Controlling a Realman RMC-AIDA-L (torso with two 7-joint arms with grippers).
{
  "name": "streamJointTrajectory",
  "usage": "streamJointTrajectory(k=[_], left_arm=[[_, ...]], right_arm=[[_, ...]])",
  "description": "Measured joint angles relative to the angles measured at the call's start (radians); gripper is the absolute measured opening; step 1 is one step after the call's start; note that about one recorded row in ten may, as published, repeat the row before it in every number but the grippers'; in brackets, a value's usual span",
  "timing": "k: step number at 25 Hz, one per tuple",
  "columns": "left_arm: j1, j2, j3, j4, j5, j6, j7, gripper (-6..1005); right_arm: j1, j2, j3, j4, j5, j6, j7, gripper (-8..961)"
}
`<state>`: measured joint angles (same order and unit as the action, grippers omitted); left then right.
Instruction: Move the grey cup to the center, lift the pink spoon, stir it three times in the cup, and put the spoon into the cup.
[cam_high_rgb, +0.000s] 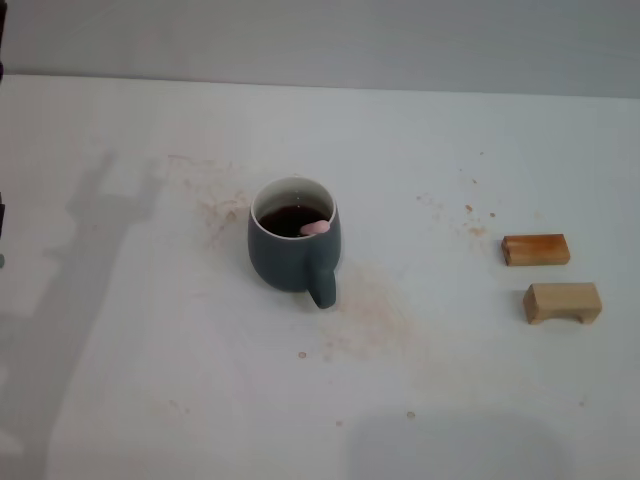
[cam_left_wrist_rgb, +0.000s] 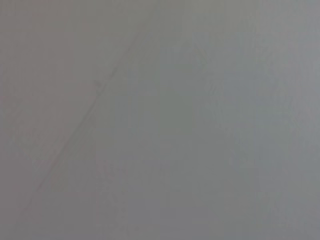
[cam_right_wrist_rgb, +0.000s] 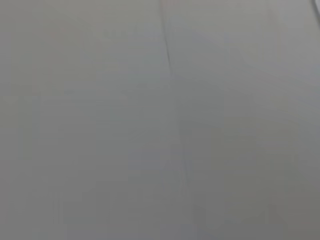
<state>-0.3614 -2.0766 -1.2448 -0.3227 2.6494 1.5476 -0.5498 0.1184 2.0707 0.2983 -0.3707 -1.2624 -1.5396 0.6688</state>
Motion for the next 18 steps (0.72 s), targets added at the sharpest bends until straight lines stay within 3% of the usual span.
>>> streamJointTrajectory(k=[11, 18], left_arm=[[0.005, 0.0, 0.031, -0.002, -0.002, 0.007, 0.003, 670], [-0.01, 0.0, 0.029, -0.003, -0.002, 0.011, -0.001, 760]], right_arm=[[0.043, 0.0, 0.003, 0.009, 0.0, 0.051, -0.001, 545], [0.062, 0.001, 0.004, 0.01, 0.0, 0.07, -0.002, 544]])
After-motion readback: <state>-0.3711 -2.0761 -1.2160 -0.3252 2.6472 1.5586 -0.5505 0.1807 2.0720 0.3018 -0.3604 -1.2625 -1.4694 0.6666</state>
